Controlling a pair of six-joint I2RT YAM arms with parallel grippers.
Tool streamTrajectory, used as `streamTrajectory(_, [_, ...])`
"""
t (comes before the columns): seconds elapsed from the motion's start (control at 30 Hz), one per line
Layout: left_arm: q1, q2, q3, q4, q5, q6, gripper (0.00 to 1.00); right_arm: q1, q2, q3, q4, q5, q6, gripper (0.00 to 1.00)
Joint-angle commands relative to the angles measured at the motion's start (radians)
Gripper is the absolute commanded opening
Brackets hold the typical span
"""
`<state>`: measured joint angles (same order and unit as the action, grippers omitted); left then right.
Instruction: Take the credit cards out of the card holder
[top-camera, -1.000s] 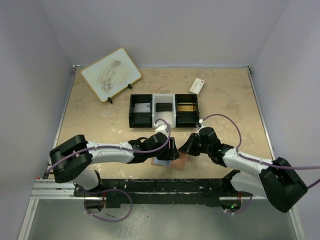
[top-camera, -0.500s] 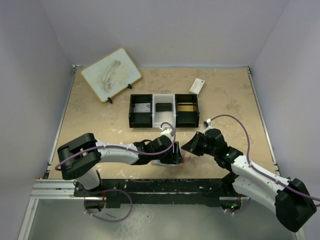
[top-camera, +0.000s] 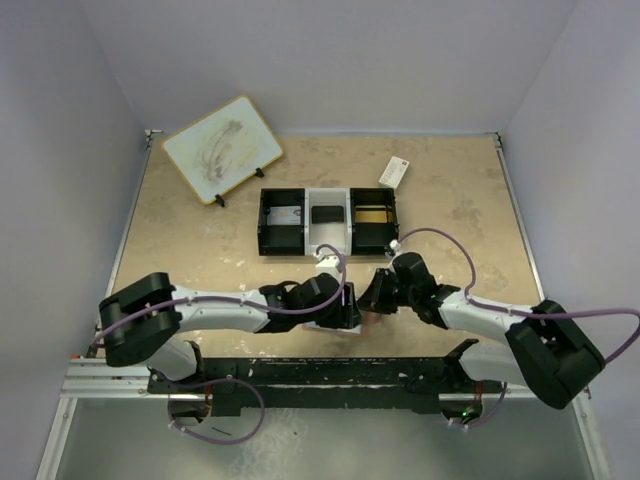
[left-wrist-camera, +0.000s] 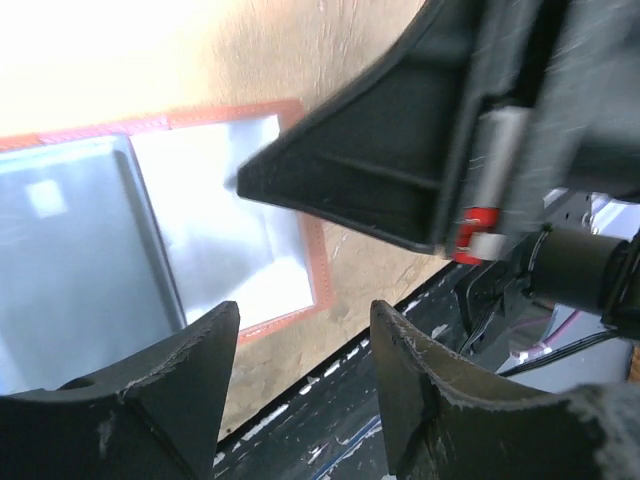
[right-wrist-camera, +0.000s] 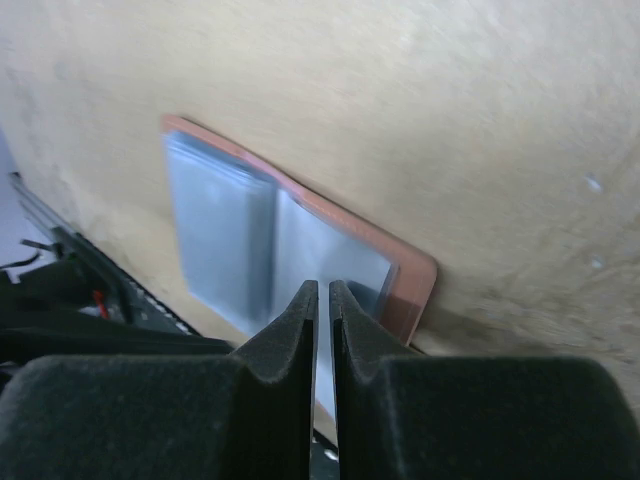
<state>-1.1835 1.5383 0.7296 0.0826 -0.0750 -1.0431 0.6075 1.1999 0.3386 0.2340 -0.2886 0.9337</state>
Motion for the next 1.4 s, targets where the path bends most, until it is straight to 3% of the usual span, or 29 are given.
streamTrajectory(0.0, [-0.007, -0.152, 0.016, -0.129, -0.210, 0.019, 0.55, -0.003, 0.049, -0.061, 0.051, -0.025, -0.044, 0.11])
streamTrajectory(0.17, [-0.001, -0.252, -0.024, -0.285, -0.400, -0.032, 0.62, -0.003, 0.023, -0.094, 0.050, -0.012, -0.037, 0.11])
streamTrajectory(0.57, [-0.001, -0.123, -0.030, -0.166, -0.249, -0.028, 0.62, -0.002, 0.033, -0.068, 0.016, 0.028, -0.051, 0.11])
streamTrajectory(1.37, [-0.006, -0.075, 0.004, -0.248, -0.289, -0.025, 0.60, -0.003, 0.046, -0.056, 0.024, 0.025, -0.052, 0.11])
